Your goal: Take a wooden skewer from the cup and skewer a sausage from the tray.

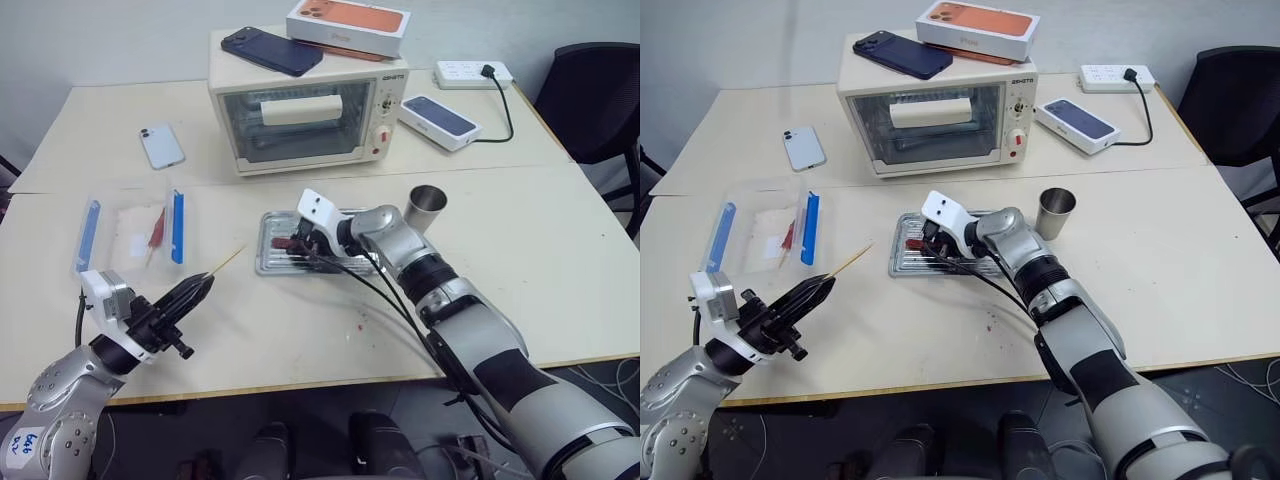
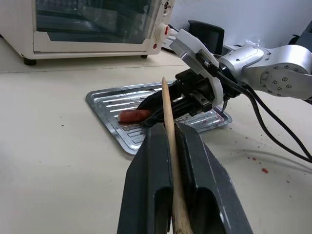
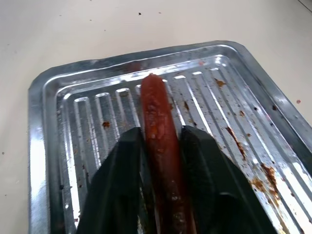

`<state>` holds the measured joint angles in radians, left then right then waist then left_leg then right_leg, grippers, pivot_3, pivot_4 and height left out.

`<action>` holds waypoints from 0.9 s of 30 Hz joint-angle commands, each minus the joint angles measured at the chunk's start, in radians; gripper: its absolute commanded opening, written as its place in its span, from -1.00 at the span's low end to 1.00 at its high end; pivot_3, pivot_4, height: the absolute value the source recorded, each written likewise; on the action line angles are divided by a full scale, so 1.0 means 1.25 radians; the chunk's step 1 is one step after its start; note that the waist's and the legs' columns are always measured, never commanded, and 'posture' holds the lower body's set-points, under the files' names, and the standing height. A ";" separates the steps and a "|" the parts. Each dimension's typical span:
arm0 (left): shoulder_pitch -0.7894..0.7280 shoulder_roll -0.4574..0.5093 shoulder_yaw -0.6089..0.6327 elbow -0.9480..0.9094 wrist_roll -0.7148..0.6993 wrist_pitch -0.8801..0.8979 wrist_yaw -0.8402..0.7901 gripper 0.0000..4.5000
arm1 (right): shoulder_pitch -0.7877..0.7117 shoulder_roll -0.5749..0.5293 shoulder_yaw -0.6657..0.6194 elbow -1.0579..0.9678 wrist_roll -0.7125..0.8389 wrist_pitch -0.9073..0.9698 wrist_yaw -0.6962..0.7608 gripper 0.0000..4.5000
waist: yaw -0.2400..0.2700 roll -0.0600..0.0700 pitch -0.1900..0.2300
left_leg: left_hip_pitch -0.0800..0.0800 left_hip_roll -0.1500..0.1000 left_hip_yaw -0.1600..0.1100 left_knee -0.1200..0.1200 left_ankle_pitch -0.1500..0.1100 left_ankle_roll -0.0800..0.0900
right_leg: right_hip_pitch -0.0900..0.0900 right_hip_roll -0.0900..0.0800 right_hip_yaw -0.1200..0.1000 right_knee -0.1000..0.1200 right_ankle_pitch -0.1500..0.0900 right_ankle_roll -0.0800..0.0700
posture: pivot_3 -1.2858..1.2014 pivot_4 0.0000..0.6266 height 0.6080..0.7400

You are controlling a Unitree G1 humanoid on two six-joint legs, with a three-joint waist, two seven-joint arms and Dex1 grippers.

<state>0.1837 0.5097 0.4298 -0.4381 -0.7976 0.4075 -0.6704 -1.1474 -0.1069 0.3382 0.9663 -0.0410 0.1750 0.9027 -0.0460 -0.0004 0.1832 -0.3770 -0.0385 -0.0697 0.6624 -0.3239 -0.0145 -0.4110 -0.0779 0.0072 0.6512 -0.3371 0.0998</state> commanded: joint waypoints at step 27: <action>-0.019 0.028 0.007 -0.005 -0.007 -0.002 -0.028 -1.00 | 0.036 -0.057 -0.059 -0.140 0.032 -0.014 0.156 -0.79 | -0.004 0.000 0.000 | 0.000 0.000 0.000 0.000 0.000 0.000 | 0.000 0.000 0.000 0.001 0.000 0.000 | 0.03 -0.52 1.00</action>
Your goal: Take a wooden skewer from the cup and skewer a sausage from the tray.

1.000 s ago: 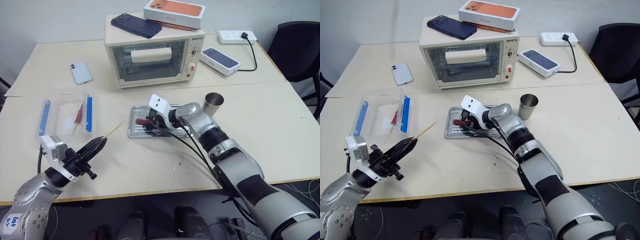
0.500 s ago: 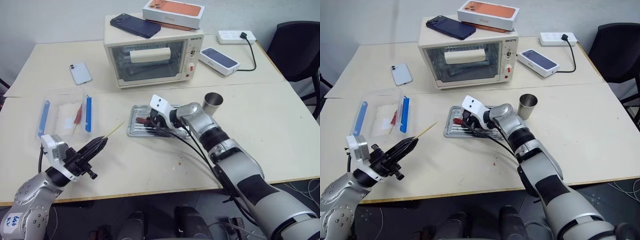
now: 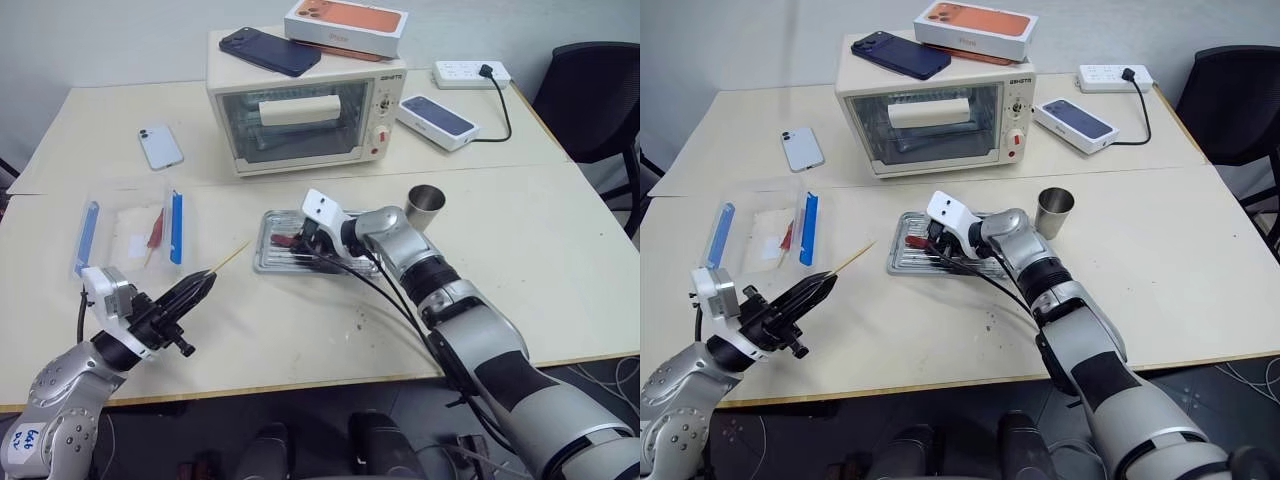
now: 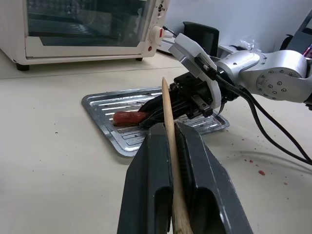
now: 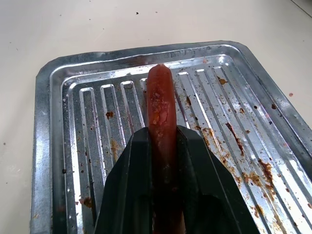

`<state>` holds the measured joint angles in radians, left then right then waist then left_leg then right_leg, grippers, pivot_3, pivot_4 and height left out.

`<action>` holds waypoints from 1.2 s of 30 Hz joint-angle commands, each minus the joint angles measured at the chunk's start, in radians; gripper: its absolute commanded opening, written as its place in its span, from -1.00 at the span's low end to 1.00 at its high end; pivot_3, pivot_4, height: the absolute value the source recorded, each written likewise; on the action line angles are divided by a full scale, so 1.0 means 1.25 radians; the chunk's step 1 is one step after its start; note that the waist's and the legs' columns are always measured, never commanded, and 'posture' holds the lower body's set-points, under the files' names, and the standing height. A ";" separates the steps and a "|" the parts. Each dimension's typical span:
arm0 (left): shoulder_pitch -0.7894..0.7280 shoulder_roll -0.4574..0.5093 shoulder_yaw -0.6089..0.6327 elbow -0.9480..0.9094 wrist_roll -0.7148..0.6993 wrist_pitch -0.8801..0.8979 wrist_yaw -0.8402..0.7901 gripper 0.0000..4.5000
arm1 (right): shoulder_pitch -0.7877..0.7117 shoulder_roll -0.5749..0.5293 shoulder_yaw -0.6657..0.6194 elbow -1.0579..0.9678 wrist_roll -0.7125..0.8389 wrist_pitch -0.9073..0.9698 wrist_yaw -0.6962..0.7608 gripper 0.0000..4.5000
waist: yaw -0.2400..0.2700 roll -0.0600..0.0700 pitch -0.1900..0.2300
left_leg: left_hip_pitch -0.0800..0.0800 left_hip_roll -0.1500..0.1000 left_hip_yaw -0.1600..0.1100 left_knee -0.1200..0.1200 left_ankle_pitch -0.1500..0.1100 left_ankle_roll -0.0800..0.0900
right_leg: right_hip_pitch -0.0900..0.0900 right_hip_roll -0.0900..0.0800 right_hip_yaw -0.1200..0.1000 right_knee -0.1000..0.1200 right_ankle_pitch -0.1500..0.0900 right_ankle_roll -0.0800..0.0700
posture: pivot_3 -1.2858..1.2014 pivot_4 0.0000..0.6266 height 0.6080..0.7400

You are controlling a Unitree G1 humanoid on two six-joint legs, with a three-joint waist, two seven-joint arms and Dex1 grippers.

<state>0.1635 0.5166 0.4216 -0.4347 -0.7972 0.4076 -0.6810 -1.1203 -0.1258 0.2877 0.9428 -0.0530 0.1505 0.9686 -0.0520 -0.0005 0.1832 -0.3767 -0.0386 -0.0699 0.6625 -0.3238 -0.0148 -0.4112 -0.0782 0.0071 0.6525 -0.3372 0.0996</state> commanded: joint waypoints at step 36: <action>-0.238 0.254 -0.196 0.074 0.018 0.102 -0.361 -1.00 | 0.310 -0.474 -0.015 -0.909 0.308 0.318 0.399 -0.79 | 0.021 0.001 0.001 | 0.000 0.001 0.000 -0.002 0.000 0.000 | 0.001 0.000 0.000 -0.005 0.000 0.000 | 0.03 -0.52 1.00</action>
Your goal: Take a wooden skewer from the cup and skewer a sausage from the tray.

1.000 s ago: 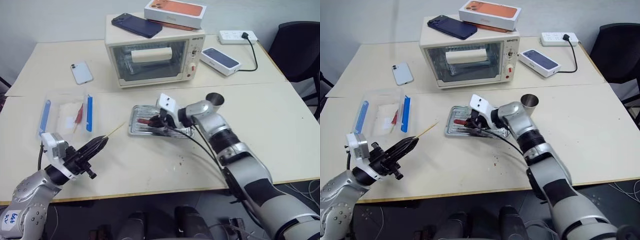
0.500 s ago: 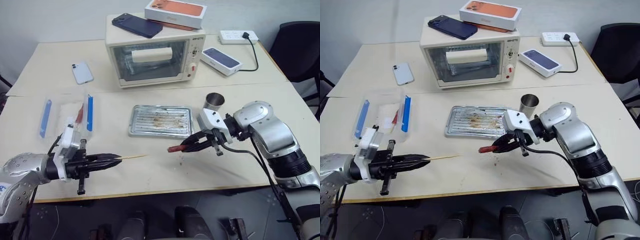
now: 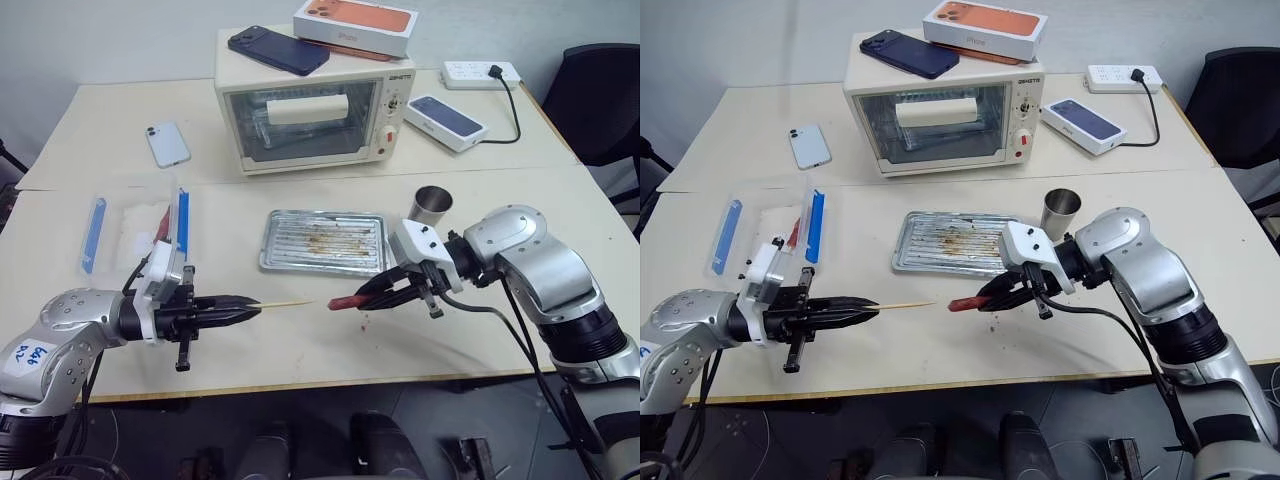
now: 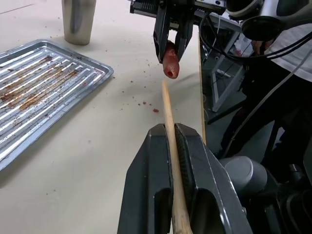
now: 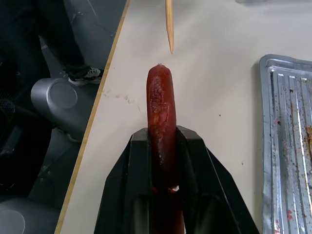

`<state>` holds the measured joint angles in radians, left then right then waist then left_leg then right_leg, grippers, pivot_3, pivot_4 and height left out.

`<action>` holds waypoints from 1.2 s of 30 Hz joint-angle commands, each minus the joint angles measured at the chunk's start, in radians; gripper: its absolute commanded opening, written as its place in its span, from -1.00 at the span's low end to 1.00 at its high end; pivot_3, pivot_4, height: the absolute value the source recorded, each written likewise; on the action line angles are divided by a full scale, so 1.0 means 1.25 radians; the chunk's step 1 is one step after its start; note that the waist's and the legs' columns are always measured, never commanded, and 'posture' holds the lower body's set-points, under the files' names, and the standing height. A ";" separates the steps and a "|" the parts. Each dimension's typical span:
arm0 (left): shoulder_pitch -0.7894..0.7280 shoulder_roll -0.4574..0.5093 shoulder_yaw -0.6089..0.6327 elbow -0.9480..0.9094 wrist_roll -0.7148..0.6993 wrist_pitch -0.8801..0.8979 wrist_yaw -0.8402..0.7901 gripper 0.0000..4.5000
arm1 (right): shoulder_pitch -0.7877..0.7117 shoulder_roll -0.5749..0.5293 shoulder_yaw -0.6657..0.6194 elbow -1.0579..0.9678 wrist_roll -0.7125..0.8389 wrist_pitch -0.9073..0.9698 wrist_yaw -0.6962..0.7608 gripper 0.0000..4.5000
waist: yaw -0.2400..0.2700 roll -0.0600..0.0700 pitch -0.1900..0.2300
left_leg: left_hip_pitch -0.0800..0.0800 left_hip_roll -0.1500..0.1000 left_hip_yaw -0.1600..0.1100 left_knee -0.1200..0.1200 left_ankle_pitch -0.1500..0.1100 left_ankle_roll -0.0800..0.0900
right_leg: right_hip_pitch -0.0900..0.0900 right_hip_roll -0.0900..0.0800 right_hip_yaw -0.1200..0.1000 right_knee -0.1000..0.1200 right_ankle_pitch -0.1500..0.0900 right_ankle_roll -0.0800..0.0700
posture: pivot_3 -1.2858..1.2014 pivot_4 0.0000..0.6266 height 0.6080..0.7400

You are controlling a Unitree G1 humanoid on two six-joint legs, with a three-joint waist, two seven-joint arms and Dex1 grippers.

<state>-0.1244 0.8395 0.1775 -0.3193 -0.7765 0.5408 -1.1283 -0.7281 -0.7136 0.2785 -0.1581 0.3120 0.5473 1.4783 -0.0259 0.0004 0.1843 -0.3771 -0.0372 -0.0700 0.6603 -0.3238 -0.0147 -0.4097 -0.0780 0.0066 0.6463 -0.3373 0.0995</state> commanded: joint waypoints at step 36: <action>0.011 0.000 0.028 0.009 0.010 0.007 -0.008 -1.00 | -0.003 0.008 -0.006 0.008 0.016 -0.021 -0.028 -0.85 | 0.000 0.000 0.000 | 0.000 0.000 0.000 0.001 0.000 0.000 | 0.000 0.000 0.000 0.000 0.000 0.000 | 0.03 -0.52 1.00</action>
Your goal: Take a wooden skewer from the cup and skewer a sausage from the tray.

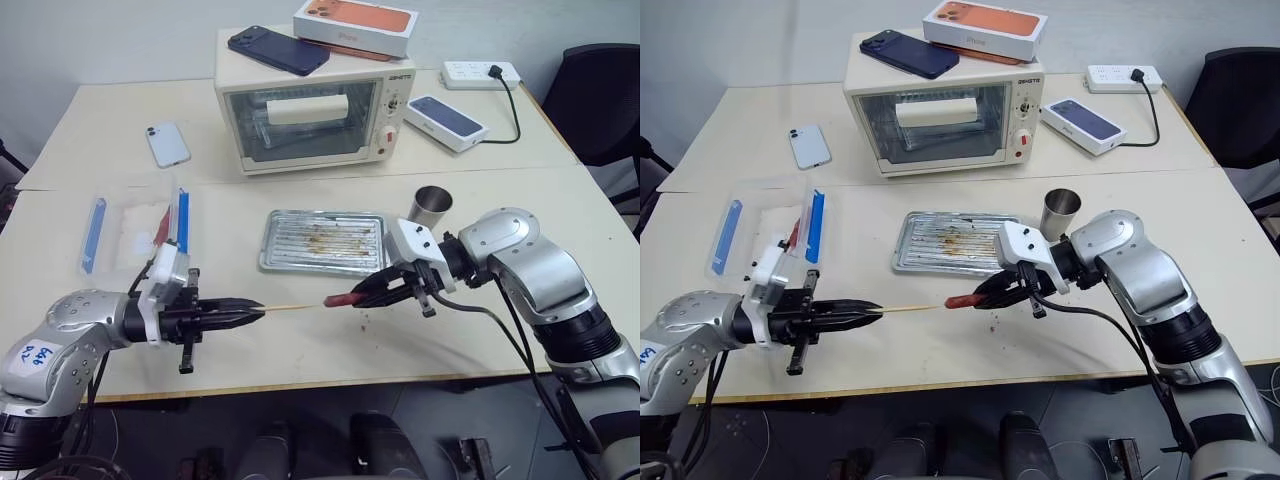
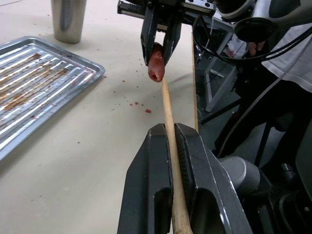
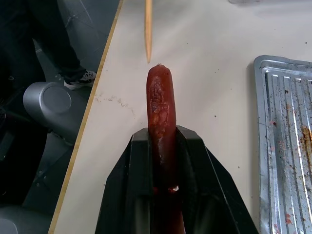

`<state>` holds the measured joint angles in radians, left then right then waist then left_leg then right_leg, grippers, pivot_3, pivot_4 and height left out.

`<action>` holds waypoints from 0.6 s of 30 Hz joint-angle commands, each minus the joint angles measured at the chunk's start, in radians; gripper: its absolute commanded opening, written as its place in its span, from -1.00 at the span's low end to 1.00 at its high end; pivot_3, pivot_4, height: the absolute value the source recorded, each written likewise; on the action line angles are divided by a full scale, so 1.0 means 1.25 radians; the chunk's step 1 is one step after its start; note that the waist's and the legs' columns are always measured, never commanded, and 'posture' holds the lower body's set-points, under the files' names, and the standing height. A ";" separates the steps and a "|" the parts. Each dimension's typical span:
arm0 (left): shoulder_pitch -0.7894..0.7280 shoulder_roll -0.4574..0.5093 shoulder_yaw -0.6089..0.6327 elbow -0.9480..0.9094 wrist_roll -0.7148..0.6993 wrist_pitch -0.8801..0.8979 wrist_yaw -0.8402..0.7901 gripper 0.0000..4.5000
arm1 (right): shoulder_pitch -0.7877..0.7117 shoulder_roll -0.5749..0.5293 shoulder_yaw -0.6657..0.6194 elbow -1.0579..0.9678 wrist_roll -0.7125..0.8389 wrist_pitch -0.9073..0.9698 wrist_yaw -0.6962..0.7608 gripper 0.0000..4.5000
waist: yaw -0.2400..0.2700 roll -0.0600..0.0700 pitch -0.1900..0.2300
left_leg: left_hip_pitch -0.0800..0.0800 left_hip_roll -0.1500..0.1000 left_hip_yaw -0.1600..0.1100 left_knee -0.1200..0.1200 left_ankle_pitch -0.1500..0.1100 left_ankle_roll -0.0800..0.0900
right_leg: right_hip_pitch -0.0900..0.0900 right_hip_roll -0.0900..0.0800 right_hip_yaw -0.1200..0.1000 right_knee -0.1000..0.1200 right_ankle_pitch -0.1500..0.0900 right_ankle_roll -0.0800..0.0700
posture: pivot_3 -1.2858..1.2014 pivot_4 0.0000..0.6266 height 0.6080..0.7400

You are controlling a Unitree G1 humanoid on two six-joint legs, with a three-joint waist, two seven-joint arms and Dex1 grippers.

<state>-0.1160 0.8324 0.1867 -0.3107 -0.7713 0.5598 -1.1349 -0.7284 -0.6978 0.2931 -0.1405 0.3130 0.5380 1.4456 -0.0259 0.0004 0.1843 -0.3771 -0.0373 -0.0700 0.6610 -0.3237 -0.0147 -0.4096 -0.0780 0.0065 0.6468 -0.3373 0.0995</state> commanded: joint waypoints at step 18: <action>-0.026 -0.043 -0.019 0.002 0.030 -0.020 0.010 -1.00 | 0.002 -0.009 -0.025 -0.019 0.074 -0.001 0.007 -0.86 | 0.000 0.000 0.000 | 0.000 0.000 0.000 0.000 0.000 0.000 | 0.000 0.000 0.000 0.000 0.000 0.000 | 0.03 -0.52 1.00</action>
<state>-0.1373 0.7854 0.1615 -0.2979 -0.7346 0.5457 -1.1235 -0.7274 -0.6982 0.2924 -0.1261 0.3809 0.5333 1.4516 -0.0257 0.0003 0.1843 -0.3771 -0.0373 -0.0701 0.6613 -0.3237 -0.0147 -0.4096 -0.0780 0.0063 0.6472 -0.3373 0.0995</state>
